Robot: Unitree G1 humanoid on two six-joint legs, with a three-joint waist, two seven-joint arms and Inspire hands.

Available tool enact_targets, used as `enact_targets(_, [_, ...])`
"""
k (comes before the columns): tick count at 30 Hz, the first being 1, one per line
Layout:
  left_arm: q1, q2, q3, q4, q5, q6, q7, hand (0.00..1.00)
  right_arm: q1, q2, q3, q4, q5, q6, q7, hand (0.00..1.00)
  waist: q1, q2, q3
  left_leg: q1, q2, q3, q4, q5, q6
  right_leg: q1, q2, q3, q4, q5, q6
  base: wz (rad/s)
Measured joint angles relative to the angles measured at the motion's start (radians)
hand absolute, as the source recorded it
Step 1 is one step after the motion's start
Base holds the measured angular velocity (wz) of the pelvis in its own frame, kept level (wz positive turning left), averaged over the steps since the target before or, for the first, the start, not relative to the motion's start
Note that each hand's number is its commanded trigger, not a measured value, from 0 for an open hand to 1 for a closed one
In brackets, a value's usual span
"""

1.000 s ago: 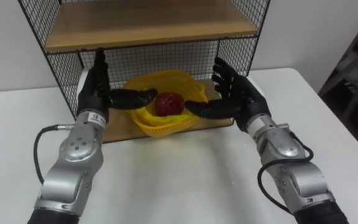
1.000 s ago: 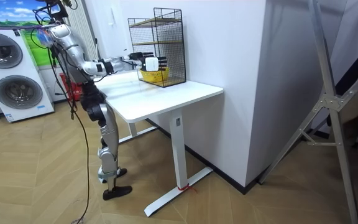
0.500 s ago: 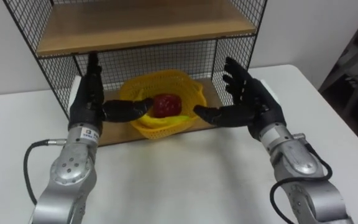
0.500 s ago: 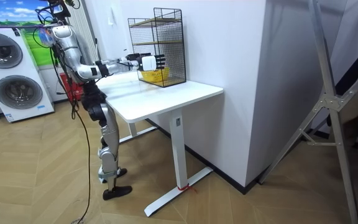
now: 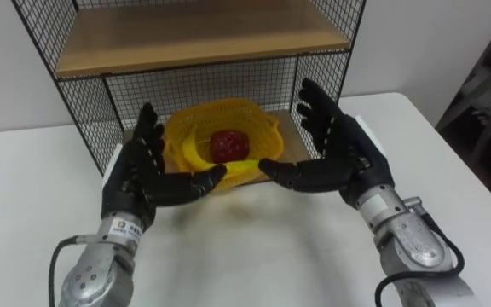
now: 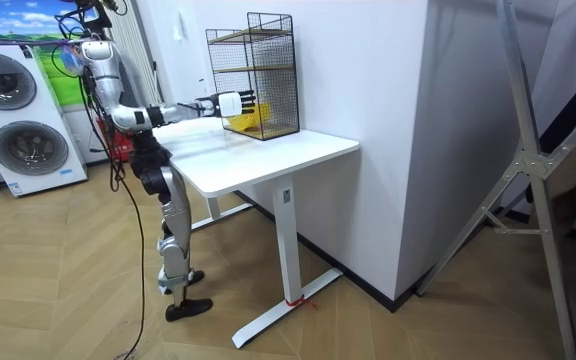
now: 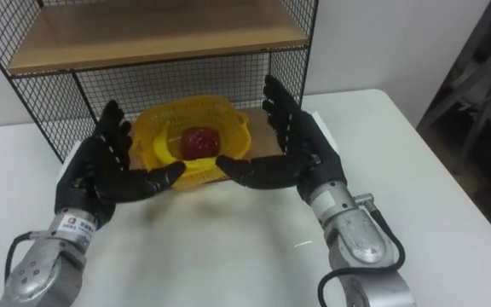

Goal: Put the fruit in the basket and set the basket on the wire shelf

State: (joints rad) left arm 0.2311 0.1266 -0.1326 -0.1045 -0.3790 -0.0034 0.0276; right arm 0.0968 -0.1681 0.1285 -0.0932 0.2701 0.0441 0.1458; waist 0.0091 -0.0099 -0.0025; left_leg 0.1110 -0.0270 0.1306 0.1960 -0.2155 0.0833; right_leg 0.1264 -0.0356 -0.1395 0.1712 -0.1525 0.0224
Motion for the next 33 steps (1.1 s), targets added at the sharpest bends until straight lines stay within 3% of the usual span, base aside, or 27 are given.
enact_targets(6, [0.049, 0.000, -0.031, -0.001, 0.000, -0.028, -0.015, 0.00, 0.059, 0.024, 0.005, -0.032, 0.011, -0.041, 0.012, 0.00, 0.002, -0.007, -0.0021, -0.013, 0.000, -0.002, 0.007, 0.000, 0.000, -0.007, 0.001, 0.001, -0.001, 0.001, -0.001, 0.01])
enact_targets(9, [0.069, 0.000, -0.028, -0.001, 0.000, -0.061, -0.041, 0.00, 0.098, 0.024, 0.005, -0.055, 0.045, -0.082, 0.025, 0.00, 0.002, -0.004, -0.0020, -0.014, 0.000, -0.003, 0.010, 0.000, 0.000, -0.004, 0.002, 0.000, -0.001, 0.001, -0.001, 0.00])
enact_targets(12, [0.080, 0.004, -0.023, -0.002, -0.004, -0.073, -0.066, 0.00, 0.137, 0.019, -0.011, -0.086, 0.045, -0.104, 0.033, 0.00, 0.002, 0.004, 0.0021, -0.016, 0.000, -0.002, 0.003, 0.000, 0.000, -0.006, 0.002, 0.001, -0.001, 0.001, -0.001, 0.00])
enact_targets(15, [0.128, 0.006, -0.018, -0.017, -0.003, -0.092, -0.079, 0.00, 0.204, 0.009, -0.037, -0.105, 0.046, -0.134, 0.029, 0.00, 0.005, 0.014, -0.0013, -0.015, 0.001, -0.004, 0.000, 0.000, 0.000, -0.004, 0.002, -0.001, -0.002, 0.001, -0.001, 0.00])
enact_targets(21, [0.215, 0.008, 0.026, -0.064, 0.026, -0.136, -0.078, 0.00, 0.252, 0.003, -0.074, -0.108, 0.045, -0.158, 0.029, 0.00, 0.003, 0.012, -0.0009, -0.016, 0.001, -0.006, 0.000, 0.000, -0.001, -0.004, 0.003, -0.003, -0.002, 0.000, -0.001, 0.00])
enact_targets(27, [0.284, 0.006, 0.059, -0.092, 0.150, -0.170, 0.009, 0.00, 0.298, 0.009, -0.114, -0.117, 0.030, -0.181, -0.038, 0.00, 0.017, 0.005, -0.0045, -0.030, -0.002, -0.030, 0.007, 0.000, -0.001, -0.007, 0.002, -0.017, -0.001, 0.000, -0.001, 0.08])
enact_targets(33, [0.297, 0.003, 0.120, -0.092, 0.209, -0.217, 0.087, 0.00, 0.325, 0.010, -0.125, -0.118, 0.000, -0.213, -0.068, 0.00, 0.027, 0.007, -0.0039, -0.029, -0.003, -0.040, 0.007, 0.001, -0.002, -0.002, 0.002, -0.029, -0.002, 0.000, -0.001, 0.05])
